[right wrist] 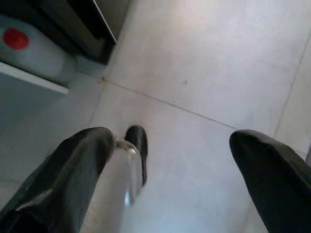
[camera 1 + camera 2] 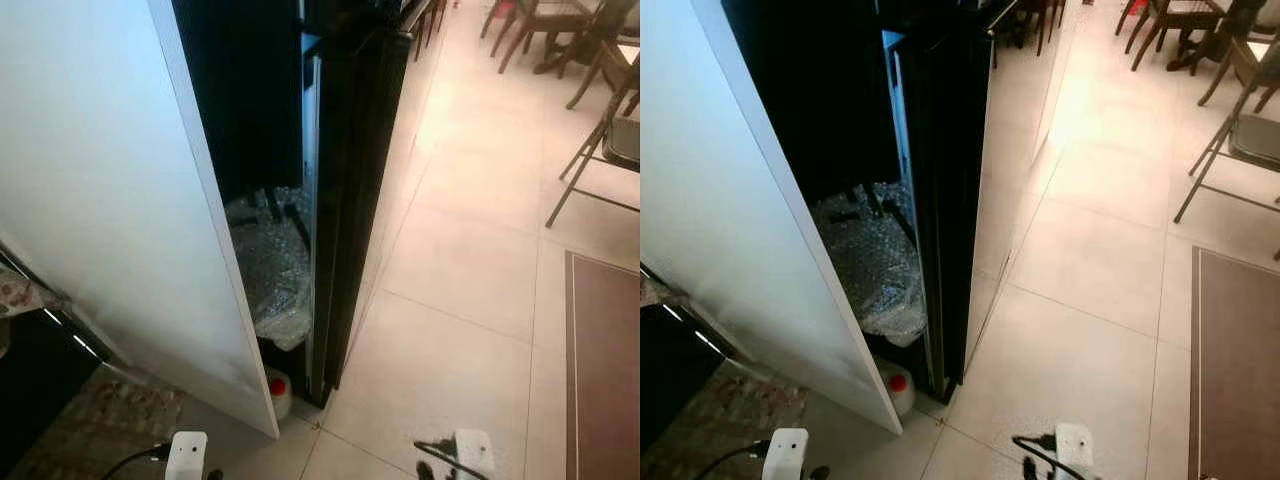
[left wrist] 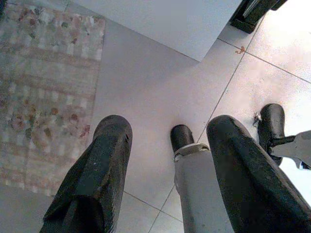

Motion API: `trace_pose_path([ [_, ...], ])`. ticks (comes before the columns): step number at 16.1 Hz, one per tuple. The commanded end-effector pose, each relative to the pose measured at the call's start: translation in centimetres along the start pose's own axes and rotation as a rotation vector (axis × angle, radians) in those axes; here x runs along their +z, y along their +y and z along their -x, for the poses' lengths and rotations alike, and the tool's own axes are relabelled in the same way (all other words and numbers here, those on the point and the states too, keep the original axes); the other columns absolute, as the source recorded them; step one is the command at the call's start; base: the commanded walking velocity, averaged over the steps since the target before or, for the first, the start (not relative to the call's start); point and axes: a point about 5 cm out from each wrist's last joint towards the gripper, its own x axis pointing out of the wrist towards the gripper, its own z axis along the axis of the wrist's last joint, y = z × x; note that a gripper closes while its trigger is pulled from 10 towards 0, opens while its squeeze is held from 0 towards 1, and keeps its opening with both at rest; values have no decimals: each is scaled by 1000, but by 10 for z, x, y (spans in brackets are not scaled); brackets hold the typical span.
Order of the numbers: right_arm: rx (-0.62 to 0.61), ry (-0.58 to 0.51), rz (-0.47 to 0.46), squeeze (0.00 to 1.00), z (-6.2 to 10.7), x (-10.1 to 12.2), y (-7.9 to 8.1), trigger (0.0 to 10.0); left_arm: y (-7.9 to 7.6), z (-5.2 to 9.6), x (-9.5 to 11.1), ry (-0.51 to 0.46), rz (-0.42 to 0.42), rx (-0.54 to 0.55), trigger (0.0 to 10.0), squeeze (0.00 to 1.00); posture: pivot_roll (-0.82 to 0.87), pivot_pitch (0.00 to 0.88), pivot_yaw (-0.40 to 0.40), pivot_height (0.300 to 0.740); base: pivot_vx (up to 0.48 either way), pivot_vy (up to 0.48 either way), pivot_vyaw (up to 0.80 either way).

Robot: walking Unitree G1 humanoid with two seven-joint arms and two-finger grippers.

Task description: Restocking fridge

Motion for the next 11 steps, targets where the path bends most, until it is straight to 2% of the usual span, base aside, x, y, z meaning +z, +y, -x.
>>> trace_pose_path([
  [1,-16,22,-22,0,1,-7,0,10000,2,2,-10,37,-25,-5,10000,0,-158,56,-3,740,0,0,0],
  [4,-23,39,-54,0,2,-12,1,10000,1,2,-9,36,-33,-12,10000,0,-151,48,-8,740,0,0,0],
  [6,-24,50,-49,0,3,-16,0,10000,-1,2,-11,39,-29,-15,10000,0,-151,44,-10,740,0,-439,0],
  [7,-21,58,-14,0,3,-17,-2,10000,-1,2,-11,41,-32,-17,10000,0,-152,45,-10,740,0,-394,0],
  [11,-38,59,-35,0,3,-16,-7,10000,-2,2,-9,34,-44,-26,10000,0,-144,65,-11,740,0,-369,0],
])
